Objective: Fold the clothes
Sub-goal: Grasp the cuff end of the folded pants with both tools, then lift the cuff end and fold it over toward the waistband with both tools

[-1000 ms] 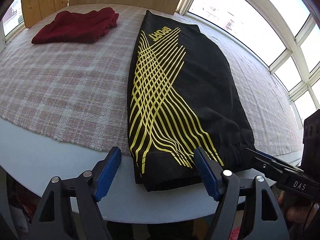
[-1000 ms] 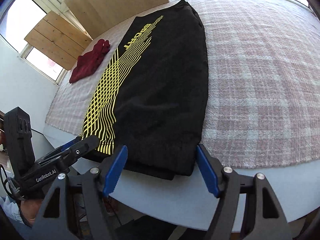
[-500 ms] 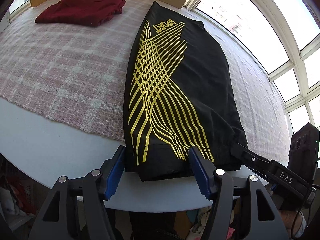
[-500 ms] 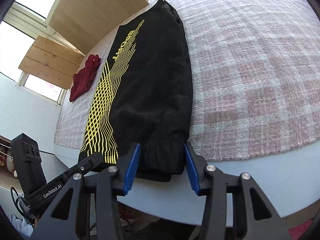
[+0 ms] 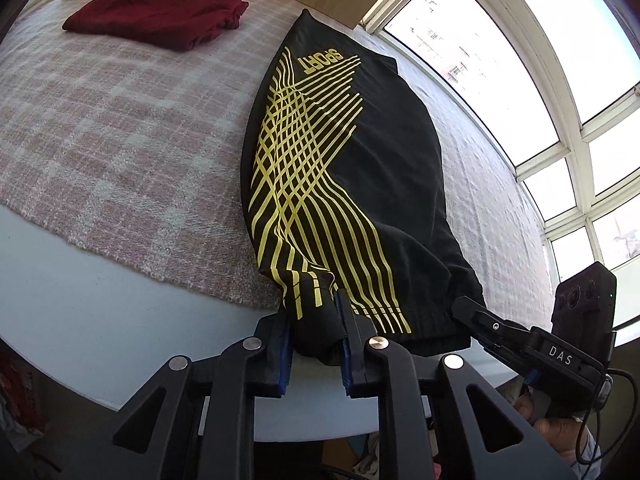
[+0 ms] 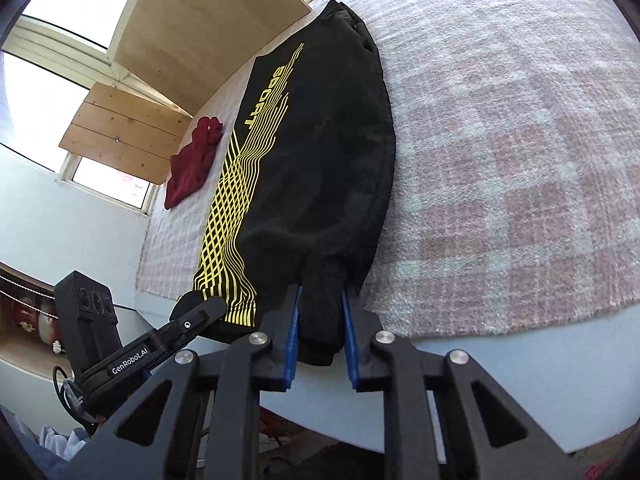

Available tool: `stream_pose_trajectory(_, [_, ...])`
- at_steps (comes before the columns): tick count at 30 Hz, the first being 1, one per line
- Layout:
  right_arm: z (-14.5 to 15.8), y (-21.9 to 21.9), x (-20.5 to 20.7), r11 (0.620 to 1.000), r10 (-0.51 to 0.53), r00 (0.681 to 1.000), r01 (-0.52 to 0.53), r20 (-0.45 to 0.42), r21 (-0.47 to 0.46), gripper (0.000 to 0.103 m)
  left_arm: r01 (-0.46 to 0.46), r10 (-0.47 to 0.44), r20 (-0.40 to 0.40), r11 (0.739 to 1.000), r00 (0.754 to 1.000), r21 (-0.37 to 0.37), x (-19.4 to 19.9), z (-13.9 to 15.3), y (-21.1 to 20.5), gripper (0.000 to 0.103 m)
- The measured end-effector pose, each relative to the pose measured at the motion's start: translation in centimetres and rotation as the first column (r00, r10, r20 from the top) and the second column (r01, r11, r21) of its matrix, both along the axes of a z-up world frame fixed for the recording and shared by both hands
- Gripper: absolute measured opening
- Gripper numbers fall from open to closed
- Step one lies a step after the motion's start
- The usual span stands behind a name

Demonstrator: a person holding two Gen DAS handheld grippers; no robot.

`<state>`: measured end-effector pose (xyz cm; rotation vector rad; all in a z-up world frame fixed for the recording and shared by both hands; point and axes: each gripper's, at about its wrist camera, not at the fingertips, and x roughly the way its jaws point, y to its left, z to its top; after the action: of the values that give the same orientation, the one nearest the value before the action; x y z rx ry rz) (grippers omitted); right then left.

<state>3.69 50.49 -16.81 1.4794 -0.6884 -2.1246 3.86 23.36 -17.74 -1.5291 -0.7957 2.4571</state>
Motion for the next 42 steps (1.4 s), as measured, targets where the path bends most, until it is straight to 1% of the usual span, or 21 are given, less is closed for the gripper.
stream_pose_trajectory(2, [0.5,-0.1,-0.2,1.000,-0.003,1.000,0.003,-0.006,-0.013,0.018,0.004,-0.005,-0.009,1.000,1.000,-0.015,-0.1,0.4,0.3,0.017])
stream_pose_trajectory(6, [1.8,-0.1,-0.4,1.000,-0.006,0.999,0.005,-0.034,-0.030,0.018,0.011,-0.015,-0.077,0.998,0.997,-0.058,-0.4,2.8,0.8,0.017])
stream_pose_trajectory(9, [2.3,0.0,-0.8,0.999,-0.017,0.999,0.015,-0.040,-0.046,0.018,0.017,-0.026,-0.120,0.997,0.992,-0.077,-0.9,4.3,1.0,0.017])
stream_pose_trajectory(16, [4.0,0.4,-2.5,0.997,-0.039,0.996,0.034,-0.080,-0.067,0.017,0.009,-0.022,-0.175,0.997,0.984,-0.077,-3.2,6.3,0.6,0.016])
stream_pose_trajectory(21, [5.6,0.2,-5.2,0.996,-0.024,0.993,0.014,-0.116,-0.086,0.016,-0.038,0.023,-0.206,0.997,0.978,-0.070,-5.9,7.8,0.4,0.016])
stream_pose_trajectory(25, [6.6,0.2,-8.4,0.993,-0.010,0.990,-0.007,-0.140,-0.115,0.016,-0.074,0.047,-0.244,0.992,0.969,-0.100,-8.8,9.0,0.5,0.016])
stream_pose_trajectory(30, [7.4,-0.5,-13.6,0.992,0.018,0.985,-0.039,-0.173,-0.118,0.016,-0.128,0.104,-0.260,0.989,0.960,-0.075,-13.6,9.2,0.0,0.016])
stream_pose_trajectory(32, [7.6,-0.9,-15.8,0.993,0.016,0.984,-0.036,-0.177,-0.109,0.016,-0.128,0.104,-0.261,0.989,0.960,-0.076,-15.8,9.2,-0.2,0.016])
stream_pose_trajectory(36, [7.2,-1.6,-19.7,0.996,-0.014,0.987,0.001,-0.157,-0.085,0.016,-0.093,0.073,-0.223,0.992,0.972,-0.083,-20.9,8.5,-0.6,0.016])
stream_pose_trajectory(39, [6.6,-2.4,-22.1,0.998,-0.027,0.989,0.018,-0.144,-0.065,0.016,-0.065,0.050,-0.197,0.995,0.979,-0.074,-24.2,7.6,-0.9,0.016])
stream_pose_trajectory(42, [6.2,-3.0,-24.2,0.999,-0.027,0.990,0.021,-0.137,-0.049,0.016,-0.057,0.049,-0.162,0.997,0.986,-0.046,-26.6,6.7,-1.4,0.016])
